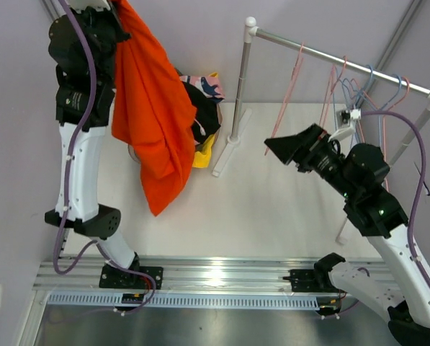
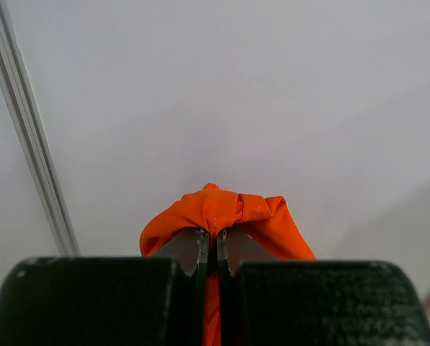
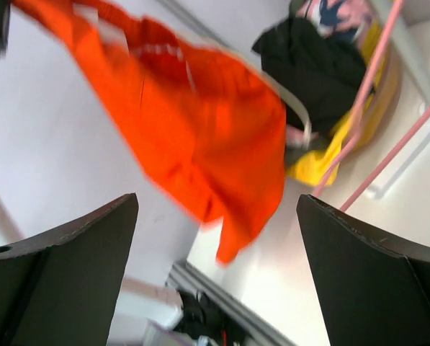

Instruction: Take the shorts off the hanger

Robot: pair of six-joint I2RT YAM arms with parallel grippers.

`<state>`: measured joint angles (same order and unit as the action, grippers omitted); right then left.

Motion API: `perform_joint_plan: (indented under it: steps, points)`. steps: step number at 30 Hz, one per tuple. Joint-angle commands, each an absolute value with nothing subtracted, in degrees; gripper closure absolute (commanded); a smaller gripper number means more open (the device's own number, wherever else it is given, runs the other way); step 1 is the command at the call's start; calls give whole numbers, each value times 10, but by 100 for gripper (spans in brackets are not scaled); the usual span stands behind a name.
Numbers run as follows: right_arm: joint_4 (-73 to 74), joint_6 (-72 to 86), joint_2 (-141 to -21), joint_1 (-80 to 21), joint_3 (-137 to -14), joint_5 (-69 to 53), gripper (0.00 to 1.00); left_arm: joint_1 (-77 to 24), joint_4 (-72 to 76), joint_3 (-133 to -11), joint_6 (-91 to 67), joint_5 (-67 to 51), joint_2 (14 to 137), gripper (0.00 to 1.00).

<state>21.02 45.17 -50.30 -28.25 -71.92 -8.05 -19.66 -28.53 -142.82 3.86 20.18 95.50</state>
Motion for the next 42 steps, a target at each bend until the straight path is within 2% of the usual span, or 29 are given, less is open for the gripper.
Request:
perform_joint_plan:
  steps: [1,3,5,8,10,12,13,14,15,19,27,36,38,42]
  points:
    - [186,436,-470,-313,-663,-88,0,-144,-147,-1456,-10,127,1017,100]
    - [192,432,-451,-330,-638,-86,1,-138,-112,-1506,-7,128,1100,100]
    - [189,420,-438,-339,-628,-95,1,-125,-78,-1462,-26,121,1124,100]
    - [160,403,-425,-360,-614,-115,1,-107,-105,-1451,-83,73,1179,97]
    - [143,393,-417,-375,-608,-125,1,-109,-137,-1441,-91,33,1215,86]
    - [117,389,-416,-386,-606,-141,1,-110,-174,-1427,-101,19,1237,49]
    - [109,386,-417,-393,-606,-155,1,-110,-182,-1420,-104,12,1251,26]
    - [97,383,-418,-395,-606,-159,1,-110,-190,-1401,-105,9,1254,9]
    - [93,383,-422,-399,-606,-163,1,-110,-199,-1397,-107,11,1257,1]
    - [86,378,-422,-424,-606,-159,1,-110,-244,-1365,-112,26,1219,1]
    - [137,350,-420,-432,-641,-132,1,-125,-289,-1245,-101,14,960,1]
    - [251,267,-447,-432,-720,-98,1,-156,-272,-941,-83,39,634,1]
    - [279,244,-444,-433,-726,-76,0,-158,-260,-818,-92,40,536,1]
    - [316,198,-407,-432,-718,53,1,-159,-274,-682,-112,39,417,1]
